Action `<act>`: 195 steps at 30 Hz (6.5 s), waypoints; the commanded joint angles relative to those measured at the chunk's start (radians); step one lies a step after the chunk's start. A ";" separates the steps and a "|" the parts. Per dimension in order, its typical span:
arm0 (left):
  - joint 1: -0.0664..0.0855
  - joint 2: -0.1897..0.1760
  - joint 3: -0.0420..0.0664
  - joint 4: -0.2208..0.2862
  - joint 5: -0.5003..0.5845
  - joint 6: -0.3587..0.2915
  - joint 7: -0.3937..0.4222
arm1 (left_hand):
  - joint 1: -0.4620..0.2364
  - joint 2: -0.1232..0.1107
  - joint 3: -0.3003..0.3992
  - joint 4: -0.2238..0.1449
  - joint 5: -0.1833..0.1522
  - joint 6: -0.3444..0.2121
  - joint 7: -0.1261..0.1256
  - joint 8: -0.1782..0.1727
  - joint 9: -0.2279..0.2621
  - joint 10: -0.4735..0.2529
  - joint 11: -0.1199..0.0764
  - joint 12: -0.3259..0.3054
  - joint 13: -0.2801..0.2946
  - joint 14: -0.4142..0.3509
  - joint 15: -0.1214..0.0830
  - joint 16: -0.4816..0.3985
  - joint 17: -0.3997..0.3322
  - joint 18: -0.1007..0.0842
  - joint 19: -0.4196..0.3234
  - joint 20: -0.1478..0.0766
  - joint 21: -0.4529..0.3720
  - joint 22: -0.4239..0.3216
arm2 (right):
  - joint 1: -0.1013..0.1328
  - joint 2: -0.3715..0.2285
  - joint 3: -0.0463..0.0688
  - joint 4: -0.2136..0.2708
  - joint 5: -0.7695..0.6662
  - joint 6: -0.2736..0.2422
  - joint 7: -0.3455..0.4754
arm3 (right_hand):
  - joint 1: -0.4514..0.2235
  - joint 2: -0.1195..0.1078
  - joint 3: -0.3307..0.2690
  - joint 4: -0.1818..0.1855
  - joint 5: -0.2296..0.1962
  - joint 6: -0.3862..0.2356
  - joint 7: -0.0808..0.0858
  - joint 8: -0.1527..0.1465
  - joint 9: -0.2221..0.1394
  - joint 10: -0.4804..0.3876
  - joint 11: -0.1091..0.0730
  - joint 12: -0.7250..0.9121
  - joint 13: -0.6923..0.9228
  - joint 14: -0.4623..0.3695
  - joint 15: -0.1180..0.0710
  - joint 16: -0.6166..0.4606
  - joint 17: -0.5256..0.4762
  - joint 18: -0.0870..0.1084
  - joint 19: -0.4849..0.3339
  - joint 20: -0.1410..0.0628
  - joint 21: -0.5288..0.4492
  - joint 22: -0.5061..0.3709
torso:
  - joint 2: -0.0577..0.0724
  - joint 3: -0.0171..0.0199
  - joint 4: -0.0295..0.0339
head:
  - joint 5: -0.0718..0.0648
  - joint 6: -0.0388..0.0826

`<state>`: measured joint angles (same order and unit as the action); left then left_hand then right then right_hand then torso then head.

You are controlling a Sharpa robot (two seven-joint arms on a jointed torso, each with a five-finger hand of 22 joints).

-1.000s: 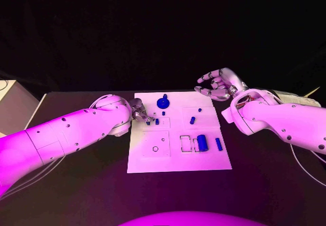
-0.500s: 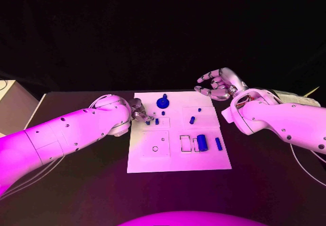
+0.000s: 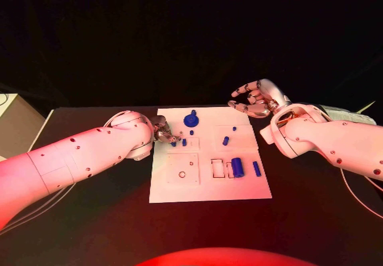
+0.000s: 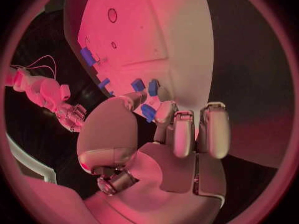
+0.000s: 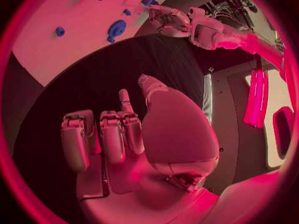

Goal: Assemble the parts on the task board

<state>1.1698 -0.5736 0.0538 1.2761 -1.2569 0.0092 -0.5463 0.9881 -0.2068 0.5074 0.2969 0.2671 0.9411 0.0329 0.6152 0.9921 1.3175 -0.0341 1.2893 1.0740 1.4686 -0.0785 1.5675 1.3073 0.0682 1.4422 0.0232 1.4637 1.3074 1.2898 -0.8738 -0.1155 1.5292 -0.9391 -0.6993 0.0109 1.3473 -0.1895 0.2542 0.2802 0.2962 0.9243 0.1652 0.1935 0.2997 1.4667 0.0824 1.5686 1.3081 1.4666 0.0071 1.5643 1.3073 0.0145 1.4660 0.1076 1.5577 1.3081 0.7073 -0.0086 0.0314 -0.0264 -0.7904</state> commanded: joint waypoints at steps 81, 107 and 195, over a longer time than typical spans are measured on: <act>-0.001 -0.016 0.003 0.026 0.054 -0.004 0.004 | -0.013 0.034 0.007 -0.004 0.004 0.020 -0.007 -0.013 -0.005 0.020 -0.006 0.007 0.011 0.102 -0.014 0.003 0.263 -0.018 0.015 -0.007 0.009 0.045 | -0.006 -0.005 0.000 0.002 -0.014 0.002 0.010 | -0.006 0.001 0.008 0.000 0.007 -0.009 0.000 0.004 0.000 0.104 0.000 0.002 0.263 0.100 -0.001 -0.001 0.244 -0.009 0.097 0.000 -0.005 0.250 | 0.000 0.0012 -0.0001 | 0.000 0.001; -0.001 -0.020 0.003 0.026 0.038 0.007 -0.004 | 0.157 -0.066 0.280 -0.029 0.005 0.005 -0.012 -0.007 0.025 0.018 -0.012 -0.004 0.011 0.102 -0.020 0.003 0.263 -0.018 0.015 -0.014 0.006 0.045 | -0.006 -0.007 0.000 0.002 -0.015 0.003 0.009 | -0.006 0.001 0.008 0.000 0.007 -0.009 0.000 0.004 0.000 0.104 0.000 0.002 0.263 0.100 -0.001 -0.001 0.244 -0.009 0.097 0.000 -0.005 0.250 | 0.001 0.0005 0.0000 | -0.001 -0.002; 0.000 -0.009 0.005 0.015 0.001 0.076 0.017 | 0.190 -0.050 0.469 -0.175 0.018 -0.007 0.004 0.016 0.064 0.025 -0.001 -0.015 0.007 0.102 -0.010 0.003 0.263 -0.019 0.015 -0.008 0.006 0.049 | -0.006 -0.007 0.000 0.002 -0.015 0.007 0.008 | -0.016 0.004 0.010 0.004 0.015 -0.009 -0.001 0.007 0.000 0.104 0.000 0.002 0.263 0.099 -0.001 -0.002 0.243 -0.009 0.097 0.000 -0.006 0.250 | 0.000 0.0013 -0.0004 | 0.001 -0.012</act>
<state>1.1719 -0.5851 0.0604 1.2894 -1.2535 0.0625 -0.5328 1.1698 -0.2566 0.8020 0.3003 0.2844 0.9348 0.0365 0.6289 1.0550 1.3400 -0.0420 1.2806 1.0804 1.4650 -0.0892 1.5674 1.3074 0.0682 1.4581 0.0145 1.4687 1.3074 1.2839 -0.8804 -0.1155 1.5298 -0.9434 -0.6988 0.0103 1.3436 -0.1856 0.2625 0.2829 0.3042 0.9242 0.1652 0.1970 0.2996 1.4667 0.0824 1.5686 1.3073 1.4666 0.0071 1.5643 1.3080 0.0145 1.4661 0.1076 1.5577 1.3079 0.7076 -0.0076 0.0309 -0.0252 -0.8028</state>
